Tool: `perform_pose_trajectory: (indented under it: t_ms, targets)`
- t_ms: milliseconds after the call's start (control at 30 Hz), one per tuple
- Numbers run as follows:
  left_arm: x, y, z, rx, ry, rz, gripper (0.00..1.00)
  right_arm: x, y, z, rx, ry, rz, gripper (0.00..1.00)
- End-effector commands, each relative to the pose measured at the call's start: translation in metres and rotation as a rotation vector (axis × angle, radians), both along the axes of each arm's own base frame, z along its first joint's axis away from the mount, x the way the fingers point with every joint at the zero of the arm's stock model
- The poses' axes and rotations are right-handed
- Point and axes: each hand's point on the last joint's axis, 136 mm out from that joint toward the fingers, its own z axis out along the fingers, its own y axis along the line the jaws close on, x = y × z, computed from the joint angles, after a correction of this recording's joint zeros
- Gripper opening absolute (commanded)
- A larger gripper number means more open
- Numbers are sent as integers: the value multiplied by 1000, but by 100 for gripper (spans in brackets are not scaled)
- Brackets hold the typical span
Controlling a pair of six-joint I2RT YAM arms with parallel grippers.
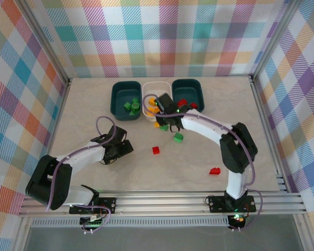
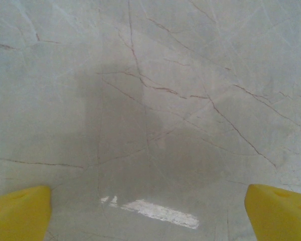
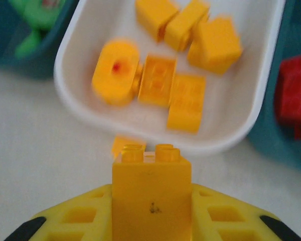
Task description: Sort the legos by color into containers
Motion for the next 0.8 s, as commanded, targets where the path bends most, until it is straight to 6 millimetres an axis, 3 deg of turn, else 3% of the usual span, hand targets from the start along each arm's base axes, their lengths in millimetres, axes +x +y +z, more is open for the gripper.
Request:
perform_pose_trajectory:
  t_ms: [0, 200, 267, 333, 400, 533, 667, 767]
  targets:
    - [11, -59, 13, -221, -47, -118, 97, 35, -6, -26, -14, 50, -41, 27]
    - [0, -49, 19, -189, -50, -120, 98, 79, 2, -22, 27, 50, -71, 30]
    - [-1, -46, 22, -181, -61, -121, 98, 85, 5, -17, 35, 51, -67, 48]
    - [0, -47, 25, -185, -73, -127, 100, 85, 6, -5, 42, 38, -62, 57]
    - [1, -49, 26, -191, -79, -135, 100, 78, 2, 10, 61, 16, -67, 59]
    - [3, -62, 23, -202, -63, -169, 99, 44, -8, 35, 102, -38, -59, 60]
    - [7, -89, 26, -199, -54, -239, 97, 7, -34, 21, 84, -4, -86, 59]
    - [9, -111, 29, -196, -56, -279, 96, -27, -74, -1, 33, 47, -198, 59]
